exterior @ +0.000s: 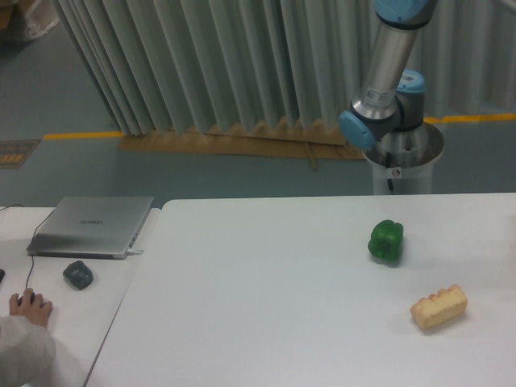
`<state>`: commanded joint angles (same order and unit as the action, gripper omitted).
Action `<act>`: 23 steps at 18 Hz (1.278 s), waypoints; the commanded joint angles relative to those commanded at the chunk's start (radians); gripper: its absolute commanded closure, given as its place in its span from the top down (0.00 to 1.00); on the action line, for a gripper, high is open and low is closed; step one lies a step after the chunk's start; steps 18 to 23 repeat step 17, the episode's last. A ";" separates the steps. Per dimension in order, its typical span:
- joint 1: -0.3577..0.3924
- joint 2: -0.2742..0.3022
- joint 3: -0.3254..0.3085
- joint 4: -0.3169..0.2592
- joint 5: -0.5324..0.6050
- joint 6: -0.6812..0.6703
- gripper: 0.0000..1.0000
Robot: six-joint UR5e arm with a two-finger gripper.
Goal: Place the red peppers in a basket
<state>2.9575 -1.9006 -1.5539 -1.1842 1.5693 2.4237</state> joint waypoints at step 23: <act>-0.229 0.023 0.000 -0.002 0.000 -0.385 1.00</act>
